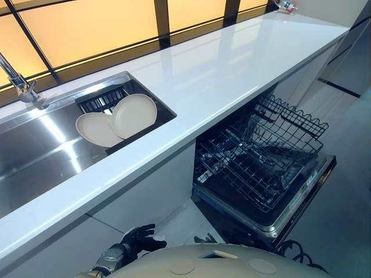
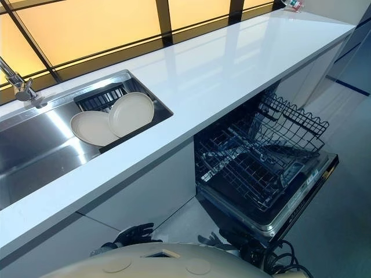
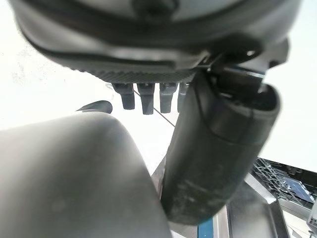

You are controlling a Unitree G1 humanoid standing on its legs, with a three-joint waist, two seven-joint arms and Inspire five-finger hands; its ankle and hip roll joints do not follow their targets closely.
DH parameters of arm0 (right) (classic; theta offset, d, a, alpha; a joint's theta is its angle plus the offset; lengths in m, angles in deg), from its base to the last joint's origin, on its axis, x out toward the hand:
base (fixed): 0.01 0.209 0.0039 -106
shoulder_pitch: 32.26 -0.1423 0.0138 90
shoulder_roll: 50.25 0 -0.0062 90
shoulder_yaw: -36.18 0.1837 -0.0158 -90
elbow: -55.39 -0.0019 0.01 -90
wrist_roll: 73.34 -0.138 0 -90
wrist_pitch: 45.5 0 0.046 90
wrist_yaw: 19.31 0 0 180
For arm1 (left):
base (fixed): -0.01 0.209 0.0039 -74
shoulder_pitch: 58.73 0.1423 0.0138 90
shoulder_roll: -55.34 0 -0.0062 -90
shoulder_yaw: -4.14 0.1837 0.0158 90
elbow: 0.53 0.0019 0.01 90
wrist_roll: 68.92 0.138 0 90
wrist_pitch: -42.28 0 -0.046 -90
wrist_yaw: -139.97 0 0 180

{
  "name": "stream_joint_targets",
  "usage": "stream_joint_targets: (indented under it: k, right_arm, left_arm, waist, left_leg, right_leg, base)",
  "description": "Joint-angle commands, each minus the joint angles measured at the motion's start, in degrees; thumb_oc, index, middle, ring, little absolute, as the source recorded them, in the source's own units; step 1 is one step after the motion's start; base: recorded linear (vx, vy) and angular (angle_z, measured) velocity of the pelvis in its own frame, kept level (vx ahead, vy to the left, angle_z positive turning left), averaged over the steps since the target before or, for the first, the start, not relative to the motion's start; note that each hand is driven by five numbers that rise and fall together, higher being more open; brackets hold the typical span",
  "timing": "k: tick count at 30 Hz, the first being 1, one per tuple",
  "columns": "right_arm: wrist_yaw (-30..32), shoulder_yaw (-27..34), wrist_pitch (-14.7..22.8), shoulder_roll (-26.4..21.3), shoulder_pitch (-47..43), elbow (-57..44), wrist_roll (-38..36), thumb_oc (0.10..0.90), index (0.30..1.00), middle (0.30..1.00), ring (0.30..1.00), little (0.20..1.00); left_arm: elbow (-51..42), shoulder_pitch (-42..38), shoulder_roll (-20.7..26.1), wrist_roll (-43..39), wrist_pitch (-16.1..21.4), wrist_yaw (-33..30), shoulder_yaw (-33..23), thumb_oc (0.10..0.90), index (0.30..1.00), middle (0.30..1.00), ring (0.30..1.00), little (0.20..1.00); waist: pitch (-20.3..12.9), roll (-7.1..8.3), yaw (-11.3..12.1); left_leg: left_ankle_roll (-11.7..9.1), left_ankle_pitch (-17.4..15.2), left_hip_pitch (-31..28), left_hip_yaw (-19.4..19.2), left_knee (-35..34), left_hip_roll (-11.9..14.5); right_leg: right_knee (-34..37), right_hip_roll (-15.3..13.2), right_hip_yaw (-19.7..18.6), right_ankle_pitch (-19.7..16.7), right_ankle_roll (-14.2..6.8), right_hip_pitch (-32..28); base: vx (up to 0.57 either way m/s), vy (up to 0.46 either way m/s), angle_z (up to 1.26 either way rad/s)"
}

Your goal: Pick up plates and place into dishwasher.

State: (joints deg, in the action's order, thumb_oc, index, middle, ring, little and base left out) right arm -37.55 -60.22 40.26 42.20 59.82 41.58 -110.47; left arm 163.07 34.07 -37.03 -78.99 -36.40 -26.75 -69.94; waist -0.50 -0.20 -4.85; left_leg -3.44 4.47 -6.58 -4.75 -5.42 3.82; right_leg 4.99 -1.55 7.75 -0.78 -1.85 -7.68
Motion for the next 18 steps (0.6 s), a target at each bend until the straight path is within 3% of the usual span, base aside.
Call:
stream_joint_targets:
  k: [1, 13, 18]
  right_arm:
    - [-3.4, 0.4, -1.9, 2.2, -3.4, 3.1, -0.7, 0.8, 0.9, 0.9, 0.9, 0.9]
    - [-3.0, 0.1, -1.9, 2.2, -3.7, 2.9, -0.6, 0.8, 0.9, 0.9, 0.9, 0.9]
    - [-2.7, 0.0, -1.9, 2.1, -3.8, 2.4, 0.1, 0.8, 0.9, 0.9, 0.9, 0.9]
  left_arm:
    - [2.9, -2.9, -1.1, -0.6, 2.1, 1.4, -1.0, 0.8, 0.9, 0.9, 0.9, 0.9]
    - [3.1, -3.0, -0.9, -3.5, 1.5, 2.5, -1.9, 0.8, 0.9, 0.9, 0.9, 0.9]
    - [2.9, -3.0, -1.0, -12.2, -1.5, 8.9, -3.6, 0.8, 0.9, 0.9, 0.9, 0.9]
  waist:
    - [1.5, -1.17, 0.5]
    - [1.7, -1.03, 0.6]
    - [1.9, -1.02, 0.6]
  left_leg:
    - [3.9, -6.1, -0.3, 0.5, 0.4, -6.5]
    - [3.9, -5.8, -0.2, 0.6, 0.4, -6.5]
    - [3.9, -5.8, -0.1, 0.7, 0.4, -6.6]
  right_leg:
    - [-6.0, 2.0, 2.0, 4.7, -2.1, 2.3]
    - [-6.1, 1.9, 2.2, 4.7, -2.1, 2.4]
    - [-6.1, 2.0, 2.1, 4.7, -2.1, 2.5]
  base:
    - [0.0, 0.0, 0.0]
    - [0.0, 0.0, 0.0]
    - [0.0, 0.0, 0.0]
